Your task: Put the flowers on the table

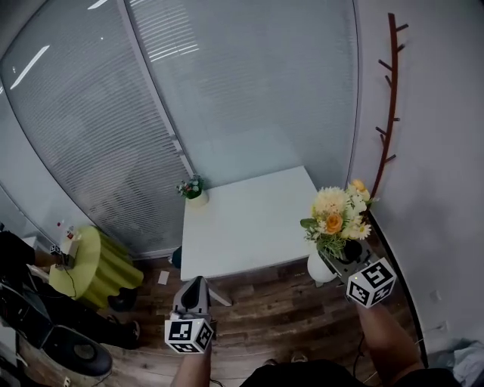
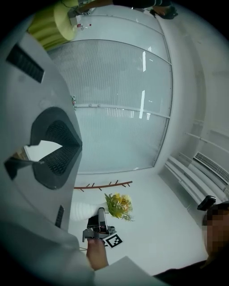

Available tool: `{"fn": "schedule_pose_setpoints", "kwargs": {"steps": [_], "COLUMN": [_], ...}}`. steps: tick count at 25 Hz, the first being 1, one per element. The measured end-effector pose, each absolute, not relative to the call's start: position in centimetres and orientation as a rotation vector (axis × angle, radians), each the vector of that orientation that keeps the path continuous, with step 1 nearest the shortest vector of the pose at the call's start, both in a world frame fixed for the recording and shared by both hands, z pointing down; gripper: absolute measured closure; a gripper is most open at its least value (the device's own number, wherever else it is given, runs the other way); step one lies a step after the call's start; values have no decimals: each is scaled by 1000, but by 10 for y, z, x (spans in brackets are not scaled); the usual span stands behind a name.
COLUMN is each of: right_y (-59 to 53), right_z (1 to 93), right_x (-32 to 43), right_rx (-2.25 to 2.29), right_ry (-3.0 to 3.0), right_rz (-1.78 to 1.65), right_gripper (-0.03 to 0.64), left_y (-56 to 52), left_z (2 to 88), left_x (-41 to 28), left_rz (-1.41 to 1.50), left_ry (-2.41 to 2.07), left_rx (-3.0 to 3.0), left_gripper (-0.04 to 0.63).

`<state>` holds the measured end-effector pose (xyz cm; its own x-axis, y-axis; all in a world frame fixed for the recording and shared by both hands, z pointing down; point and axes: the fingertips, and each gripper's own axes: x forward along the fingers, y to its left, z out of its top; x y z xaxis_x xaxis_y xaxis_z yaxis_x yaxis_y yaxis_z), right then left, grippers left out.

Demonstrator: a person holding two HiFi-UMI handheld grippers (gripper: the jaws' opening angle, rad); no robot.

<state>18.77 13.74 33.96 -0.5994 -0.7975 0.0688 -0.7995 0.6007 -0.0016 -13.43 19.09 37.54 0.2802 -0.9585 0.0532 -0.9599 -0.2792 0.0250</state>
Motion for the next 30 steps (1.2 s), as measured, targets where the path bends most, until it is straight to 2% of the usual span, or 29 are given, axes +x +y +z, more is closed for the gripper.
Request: {"fn": "schedule_pose_setpoints", "kwargs": {"steps": [5, 13, 30], "right_y": [129, 119, 39], "right_z": [353, 356, 371], "right_x": [200, 209, 192], "right_rx": [1356, 1324, 1429], "right_ry": [-2749, -2746, -2724], "right_rz": [70, -20, -1], "right_gripper": [368, 368, 370], "left_y": [189, 186, 86], "left_z": [363, 366, 380], "left_x": [-116, -97, -122], "left_rz": [-47, 13, 14], "left_ry": [-1845, -1873, -1789], "left_rx": [2466, 2485, 2555], "left_gripper": [591, 591, 591]}}
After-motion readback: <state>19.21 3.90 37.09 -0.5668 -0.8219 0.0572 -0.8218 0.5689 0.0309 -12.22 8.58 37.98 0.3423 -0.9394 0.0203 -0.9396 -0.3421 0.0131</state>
